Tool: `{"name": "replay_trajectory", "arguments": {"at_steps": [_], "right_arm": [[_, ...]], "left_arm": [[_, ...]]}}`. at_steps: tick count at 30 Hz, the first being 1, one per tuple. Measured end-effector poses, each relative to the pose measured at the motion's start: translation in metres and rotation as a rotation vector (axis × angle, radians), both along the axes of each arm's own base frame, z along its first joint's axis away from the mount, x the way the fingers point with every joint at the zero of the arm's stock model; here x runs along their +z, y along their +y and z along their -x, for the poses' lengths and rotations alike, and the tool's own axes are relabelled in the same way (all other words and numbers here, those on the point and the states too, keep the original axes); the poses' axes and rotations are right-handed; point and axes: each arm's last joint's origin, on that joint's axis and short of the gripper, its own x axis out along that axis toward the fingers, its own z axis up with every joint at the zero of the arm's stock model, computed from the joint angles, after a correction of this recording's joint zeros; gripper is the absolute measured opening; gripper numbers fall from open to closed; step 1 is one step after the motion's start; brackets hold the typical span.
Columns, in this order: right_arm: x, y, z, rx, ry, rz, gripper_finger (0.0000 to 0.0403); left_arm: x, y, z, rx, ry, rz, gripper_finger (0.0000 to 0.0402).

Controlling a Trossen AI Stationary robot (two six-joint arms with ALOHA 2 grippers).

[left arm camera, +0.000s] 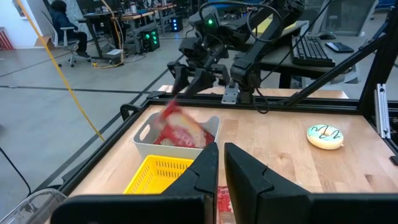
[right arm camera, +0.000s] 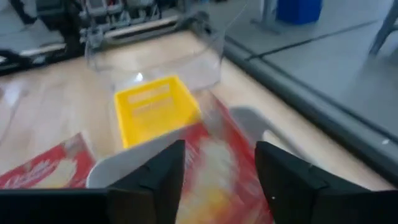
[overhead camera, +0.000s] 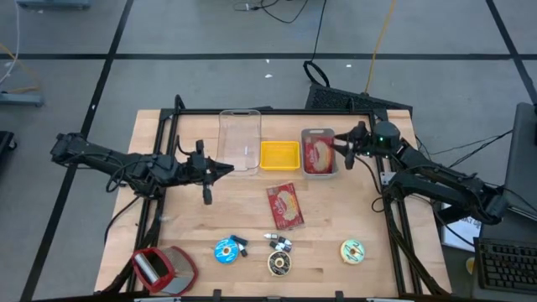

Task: Pick & Place Food Item
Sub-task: Put the left red popcorn bag into the gray bin, then put the red popcorn bag into the gray bin

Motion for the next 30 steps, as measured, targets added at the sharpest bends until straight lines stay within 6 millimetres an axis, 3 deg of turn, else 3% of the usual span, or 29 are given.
{"name": "replay_trajectory", "arguments": {"at_steps": [7,10,16,27,30], "right_arm": [[0.021,-0.003,-0.003,-0.004,-0.178,0.125,0.0216],[0.031,0.001,-0.006,0.094,-0.29,0.099,0.0216],[0.041,0.021,-0.014,0.411,-0.407,-0.01,0.0205],[0.041,0.061,-0.031,0.691,-0.404,-0.099,0.0199],[0.038,0.076,-0.035,0.788,-0.397,-0.116,0.0199]], "left_arm": [[0.0,0.0,0.0,0.0,0.0,0.0,0.0031],[0.0,0.0,0.0,0.0,0.0,0.0,0.0031],[0.0,0.0,0.0,0.0,0.0,0.0,0.0031],[0.0,0.0,0.0,0.0,-0.001,0.001,0.0031],[0.002,-0.001,0.0,-0.011,-0.053,0.159,0.0031]]}}
